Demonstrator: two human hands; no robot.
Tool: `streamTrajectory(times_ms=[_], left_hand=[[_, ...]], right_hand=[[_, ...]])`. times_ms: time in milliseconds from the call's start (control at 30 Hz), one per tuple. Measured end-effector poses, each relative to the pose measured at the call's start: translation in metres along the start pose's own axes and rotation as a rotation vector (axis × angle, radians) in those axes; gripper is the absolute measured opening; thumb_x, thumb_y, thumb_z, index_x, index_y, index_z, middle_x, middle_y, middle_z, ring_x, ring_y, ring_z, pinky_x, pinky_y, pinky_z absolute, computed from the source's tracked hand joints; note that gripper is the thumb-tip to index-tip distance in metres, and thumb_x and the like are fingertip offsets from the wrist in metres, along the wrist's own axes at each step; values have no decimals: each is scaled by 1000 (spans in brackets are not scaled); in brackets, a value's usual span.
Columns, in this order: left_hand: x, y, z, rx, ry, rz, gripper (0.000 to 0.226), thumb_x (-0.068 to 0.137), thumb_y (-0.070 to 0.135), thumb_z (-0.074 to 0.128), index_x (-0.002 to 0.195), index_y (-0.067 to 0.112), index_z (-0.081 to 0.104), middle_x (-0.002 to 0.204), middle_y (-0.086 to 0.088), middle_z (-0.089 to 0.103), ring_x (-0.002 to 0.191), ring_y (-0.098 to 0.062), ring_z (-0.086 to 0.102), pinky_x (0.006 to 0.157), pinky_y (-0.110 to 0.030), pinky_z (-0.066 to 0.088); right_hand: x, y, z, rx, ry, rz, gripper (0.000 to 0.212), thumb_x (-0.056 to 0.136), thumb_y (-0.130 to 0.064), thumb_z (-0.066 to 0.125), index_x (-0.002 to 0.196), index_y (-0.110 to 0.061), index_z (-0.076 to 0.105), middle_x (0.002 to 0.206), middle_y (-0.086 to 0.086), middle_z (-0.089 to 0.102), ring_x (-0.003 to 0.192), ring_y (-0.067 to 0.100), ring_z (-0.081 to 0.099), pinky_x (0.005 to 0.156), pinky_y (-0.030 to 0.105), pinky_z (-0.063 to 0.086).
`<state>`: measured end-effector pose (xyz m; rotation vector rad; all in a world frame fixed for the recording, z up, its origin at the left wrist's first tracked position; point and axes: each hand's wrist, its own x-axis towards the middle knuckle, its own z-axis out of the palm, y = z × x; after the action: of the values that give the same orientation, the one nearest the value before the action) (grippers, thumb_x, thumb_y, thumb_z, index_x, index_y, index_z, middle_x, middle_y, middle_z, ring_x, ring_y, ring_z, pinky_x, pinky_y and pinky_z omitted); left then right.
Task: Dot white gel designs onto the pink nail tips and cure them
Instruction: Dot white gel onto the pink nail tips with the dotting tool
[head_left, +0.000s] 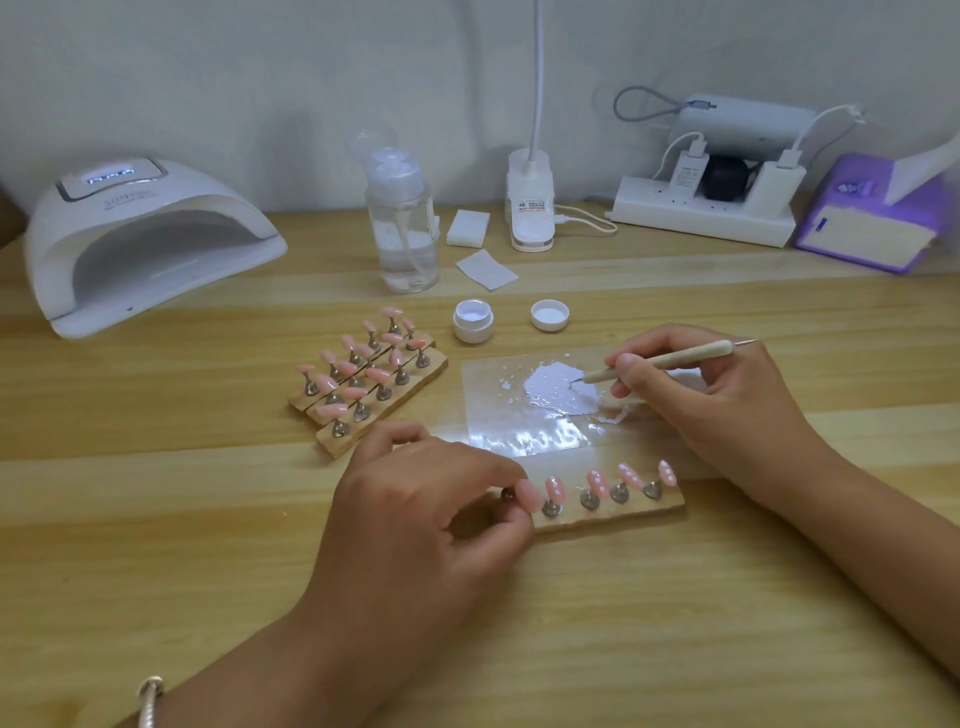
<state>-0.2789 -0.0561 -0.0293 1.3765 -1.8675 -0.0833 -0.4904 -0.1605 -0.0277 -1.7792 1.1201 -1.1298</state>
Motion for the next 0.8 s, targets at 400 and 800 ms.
streamTrajectory(times_ms=[400,800], left_hand=[[4,-6,0,-469,-40,-159,3,83,25,76,81,26,76,86,12,73,85,-10,70,61,-12,50],[5,-7,0,-516,-85,-131,8,89,27,72,92,26,79,90,10,73,87,-13,70,68,-12,49]], right_hand=[[0,-1,-2,-18,41,-4,11,93,-15,65,91,-18,75,76,-5,75,79,-3,67,67,6,47],[-15,-40,4,300,33,-156,15,75,-39,78,77,-26,71,69,-2,72,64,12,67,62,18,52]])
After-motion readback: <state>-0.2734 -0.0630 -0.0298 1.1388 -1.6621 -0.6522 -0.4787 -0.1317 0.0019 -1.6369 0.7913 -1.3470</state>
